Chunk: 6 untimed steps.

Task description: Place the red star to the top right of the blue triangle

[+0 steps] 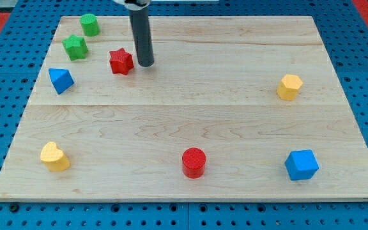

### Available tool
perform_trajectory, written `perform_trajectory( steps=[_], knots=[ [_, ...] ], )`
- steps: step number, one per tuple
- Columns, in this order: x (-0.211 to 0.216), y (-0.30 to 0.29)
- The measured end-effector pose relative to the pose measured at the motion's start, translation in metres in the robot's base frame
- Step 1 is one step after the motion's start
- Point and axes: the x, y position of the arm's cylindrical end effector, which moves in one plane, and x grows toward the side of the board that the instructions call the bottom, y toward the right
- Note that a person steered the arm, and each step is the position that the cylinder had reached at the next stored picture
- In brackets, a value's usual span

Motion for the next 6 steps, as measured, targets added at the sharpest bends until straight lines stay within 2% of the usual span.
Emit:
perform_trajectory(
  steps=[2,6],
  knots=[
    [-0.003,-0.071],
    [0.002,-0.132]
  ],
)
